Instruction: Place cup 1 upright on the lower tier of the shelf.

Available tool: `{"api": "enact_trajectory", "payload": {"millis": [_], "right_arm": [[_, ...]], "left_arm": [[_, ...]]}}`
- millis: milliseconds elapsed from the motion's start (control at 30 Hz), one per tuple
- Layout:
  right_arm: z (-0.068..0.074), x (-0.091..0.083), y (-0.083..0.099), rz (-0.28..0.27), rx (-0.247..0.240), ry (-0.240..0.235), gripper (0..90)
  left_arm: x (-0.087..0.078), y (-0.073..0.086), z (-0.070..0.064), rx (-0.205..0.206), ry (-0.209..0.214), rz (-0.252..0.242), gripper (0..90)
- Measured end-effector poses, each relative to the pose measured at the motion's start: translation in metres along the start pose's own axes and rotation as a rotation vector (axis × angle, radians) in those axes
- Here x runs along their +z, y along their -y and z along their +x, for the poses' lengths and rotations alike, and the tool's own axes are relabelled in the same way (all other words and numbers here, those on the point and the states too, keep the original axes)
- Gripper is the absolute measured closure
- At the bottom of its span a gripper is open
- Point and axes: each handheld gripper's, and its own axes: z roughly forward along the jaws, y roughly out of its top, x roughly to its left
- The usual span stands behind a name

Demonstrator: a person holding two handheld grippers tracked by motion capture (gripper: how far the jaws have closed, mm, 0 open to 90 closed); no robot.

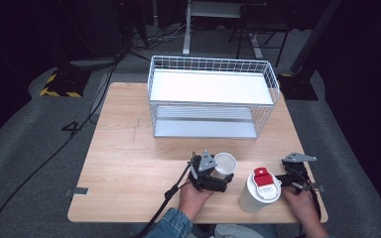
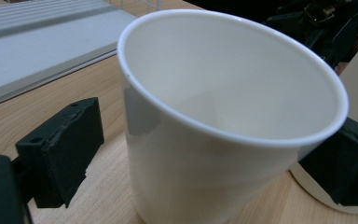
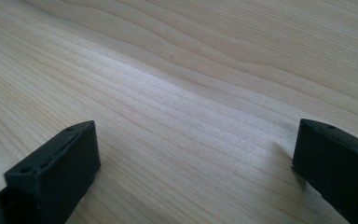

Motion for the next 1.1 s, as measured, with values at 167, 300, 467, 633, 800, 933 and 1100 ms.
{"api": "enact_trajectory", "payload": {"millis": [167, 300, 467, 633, 800, 933, 1100], "right_arm": [[0.0000, 0.0000, 0.0000, 0.000, 0.000, 0.000, 0.7], [0.0000, 0.0000, 0.0000, 0.000, 0.000, 0.000, 0.7], [0.0000, 0.0000, 0.0000, 0.000, 0.000, 0.000, 0.7], [0.0001, 0.0000, 0.0000, 0.000, 0.000, 0.000, 0.7], [0.0001, 0.0000, 0.0000, 0.000, 0.000, 0.000, 0.7], [0.0000, 0.0000, 0.0000, 0.000, 0.000, 0.000, 0.7], [0.0000, 0.0000, 0.0000, 0.000, 0.000, 0.000, 0.7]], "left_arm": [[0.0031, 0.0050, -0.0003, 0.027, 0.013, -0.005, 12.8], [0.0032, 0.0067, -0.0038, 0.066, 0.001, -0.010, 20.6], [0.0032, 0.0073, -0.0046, 0.073, -0.006, -0.014, 21.3], [0.0032, 0.0076, -0.0045, 0.076, -0.008, -0.017, 21.5], [0.0032, 0.0077, -0.0038, 0.080, -0.006, -0.018, 21.7], [0.0031, 0.0075, -0.0036, 0.082, 0.002, -0.017, 21.9], [-0.0005, 0.0042, -0.0004, 0.082, 0.023, -0.016, 22.0]]}}
